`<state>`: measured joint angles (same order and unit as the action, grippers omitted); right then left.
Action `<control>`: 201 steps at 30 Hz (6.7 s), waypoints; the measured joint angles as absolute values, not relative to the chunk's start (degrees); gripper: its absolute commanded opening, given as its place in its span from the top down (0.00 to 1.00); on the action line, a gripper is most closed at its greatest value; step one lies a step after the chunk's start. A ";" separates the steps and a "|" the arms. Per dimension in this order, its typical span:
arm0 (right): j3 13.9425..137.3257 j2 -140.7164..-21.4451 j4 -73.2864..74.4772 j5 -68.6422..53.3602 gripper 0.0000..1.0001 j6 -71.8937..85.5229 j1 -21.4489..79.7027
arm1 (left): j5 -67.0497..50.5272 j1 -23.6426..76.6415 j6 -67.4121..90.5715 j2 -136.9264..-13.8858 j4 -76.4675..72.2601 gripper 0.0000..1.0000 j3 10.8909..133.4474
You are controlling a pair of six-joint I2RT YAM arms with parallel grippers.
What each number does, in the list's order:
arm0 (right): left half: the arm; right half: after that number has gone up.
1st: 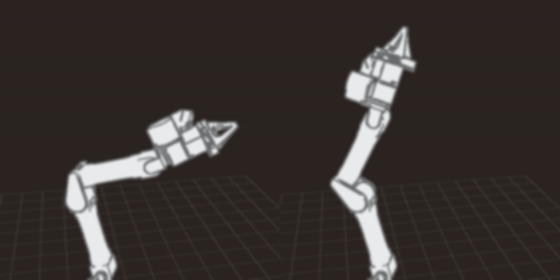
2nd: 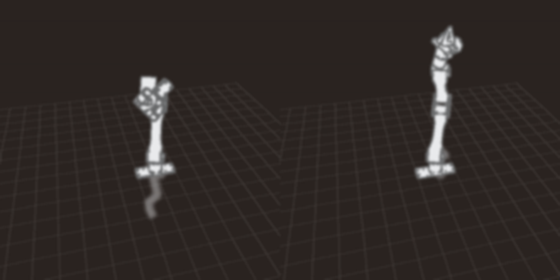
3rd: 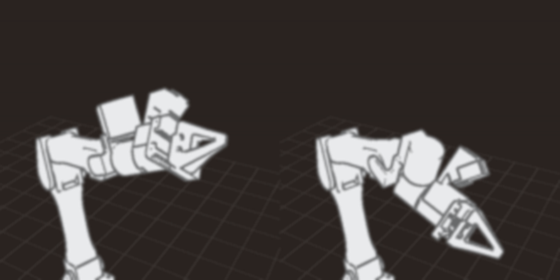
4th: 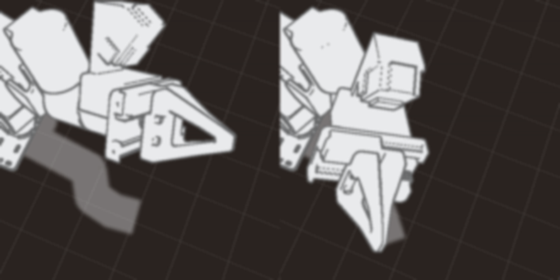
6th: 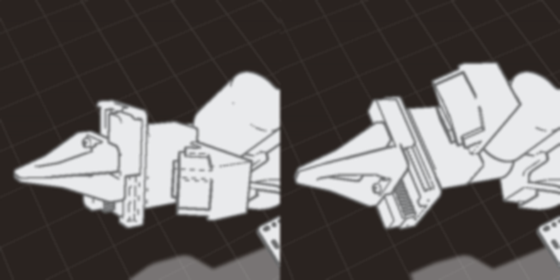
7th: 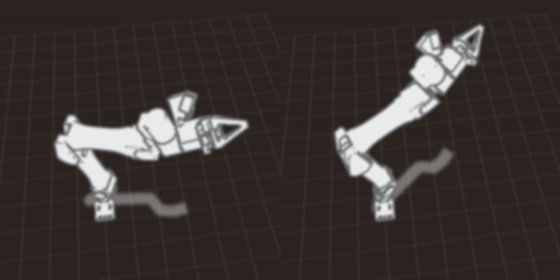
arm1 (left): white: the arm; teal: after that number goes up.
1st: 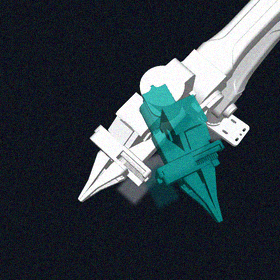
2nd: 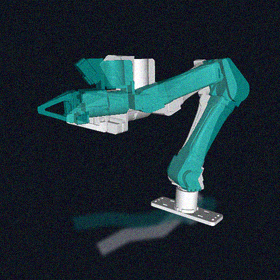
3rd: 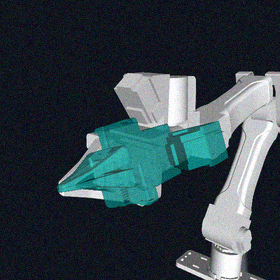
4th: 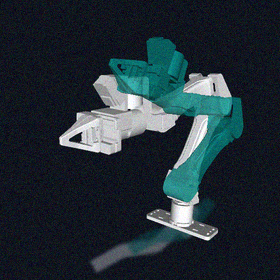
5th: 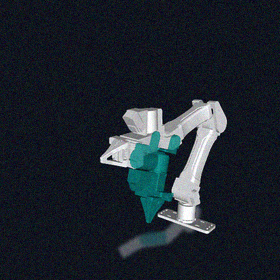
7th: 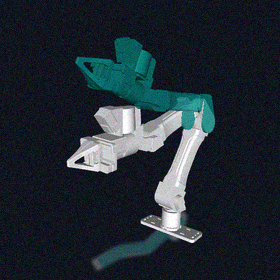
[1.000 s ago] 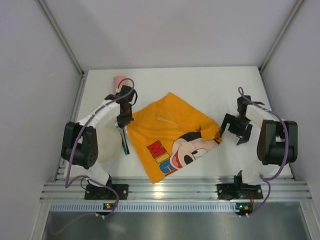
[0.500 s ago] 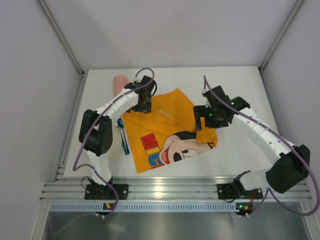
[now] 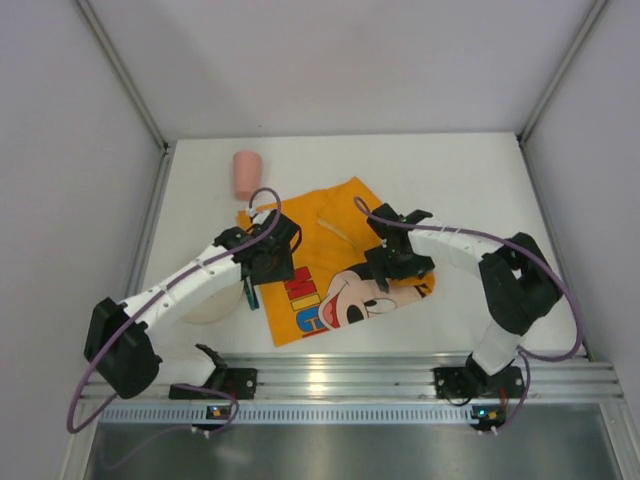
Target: Set the dinner table for one person
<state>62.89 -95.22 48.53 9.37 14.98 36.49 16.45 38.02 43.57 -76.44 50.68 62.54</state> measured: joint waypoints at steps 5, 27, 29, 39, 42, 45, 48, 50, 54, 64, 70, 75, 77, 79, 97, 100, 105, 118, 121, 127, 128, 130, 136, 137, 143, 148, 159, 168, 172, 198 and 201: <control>65.08 -101.21 46.76 10.61 0.15 14.59 36.86 | 15.00 39.79 48.34 -72.95 51.99 0.51 55.29; 68.16 -98.26 50.48 13.37 0.65 18.09 37.28 | 12.27 50.26 54.30 -78.19 45.80 0.60 45.89; 68.42 -98.26 50.57 12.88 0.65 18.37 37.28 | 11.42 50.92 54.87 -82.19 44.01 0.56 45.50; 67.05 -98.26 50.17 11.90 0.64 19.66 37.28 | 10.85 51.11 56.42 -83.83 41.60 0.65 44.25; 66.19 -99.26 49.82 11.88 0.64 19.73 37.28 | 10.37 51.16 56.82 -83.35 40.53 0.73 43.53; 66.11 -101.93 48.47 11.86 0.64 19.73 37.28 | 10.26 51.16 56.86 -82.83 40.07 0.75 43.03; 66.81 -103.70 48.40 11.66 0.64 19.68 37.30 | 10.28 51.16 56.88 -82.08 39.64 0.76 42.41; 67.22 -103.70 48.53 11.11 0.61 19.79 37.32 | 10.31 51.16 56.88 -81.54 39.31 0.78 41.95; 68.53 -102.87 48.97 10.00 0.52 20.73 37.34 | 10.39 51.16 57.06 -80.31 38.57 0.79 40.91; 70.00 -102.21 47.70 9.32 0.59 22.76 37.34 | 10.61 51.16 57.04 -79.59 38.15 0.83 40.29; 69.04 -105.60 46.09 9.61 0.94 23.40 37.34 | 10.87 51.16 56.82 -79.31 38.48 0.84 40.27; 68.93 -105.27 46.11 9.89 1.00 23.90 37.34 | 11.05 51.29 56.77 -78.89 38.48 0.86 39.97; 68.60 -104.86 46.00 9.98 1.00 24.27 37.36 | 11.16 51.37 56.62 -78.87 38.50 0.86 39.94; 68.51 -104.29 46.22 10.04 0.95 24.69 37.39 | 11.18 51.42 56.42 -78.87 38.52 0.87 39.94; 67.05 -90.37 53.47 12.80 1.00 26.70 37.32 | 11.31 51.42 54.17 -78.87 38.59 1.00 39.97; 67.29 -90.15 53.67 11.60 1.00 26.63 36.01 | 11.51 51.42 53.36 -78.54 39.07 1.00 39.97; 69.54 -86.13 54.54 8.27 1.00 26.65 24.47 | 13.52 51.42 52.12 -77.36 43.44 1.00 41.52; 49.50 -58.57 58.74 3.31 1.00 29.52 -13.52 | 17.23 51.42 50.33 -80.44 47.81 1.00 46.22; 42.22 -60.86 57.69 -1.28 1.00 30.63 -13.52 | 17.50 51.42 50.19 -80.53 48.82 1.00 46.24; 33.74 -62.39 56.66 -6.92 0.91 31.40 -13.52 | 17.45 51.42 50.24 -81.21 49.25 1.00 46.24; 33.74 -62.30 56.16 -7.57 0.80 31.35 -13.50 | 17.45 51.42 50.26 -81.67 49.25 1.00 46.24; 33.78 -62.00 55.02 -9.26 0.30 31.62 -13.50 | 17.47 51.42 50.24 -82.74 49.65 0.65 46.68; 41.91 -58.13 55.11 -14.02 0.00 30.94 -11.35 | 20.67 51.29 48.71 -83.90 54.19 0.05 58.63; 45.01 -58.02 55.02 -14.33 0.00 30.74 -10.52 | 21.50 50.85 48.05 -83.96 54.15 0.05 62.00; 56.40 -58.15 54.78 -15.14 0.00 29.54 -8.71 | 22.81 43.29 42.61 -86.91 50.02 0.10 72.75; 57.54 -60.10 55.88 -16.36 0.00 28.51 -8.03 | 18.96 34.50 38.04 -96.79 43.66 0.13 72.58; 57.52 -60.64 59.66 -16.19 0.00 25.10 -7.60 | 10.48 28.08 32.56 -114.06 35.53 0.13 80.68; 57.56 -62.37 59.68 -15.31 0.00 23.51 -7.60 | 9.06 25.47 31.00 -117.16 36.80 0.09 88.25; 57.49 -62.28 59.70 -15.27 0.00 23.27 -7.60 | 10.96 24.62 28.40 -116.36 37.67 0.02 94.02; 57.41 -61.47 65.01 -14.33 0.00 20.99 -6.15 | 7.62 6.09 7.05 -125.32 37.82 0.02 111.92; 57.43 -62.37 65.12 -14.02 0.00 20.75 -6.04 | 8.97 6.09 6.83 -128.38 37.85 0.02 113.49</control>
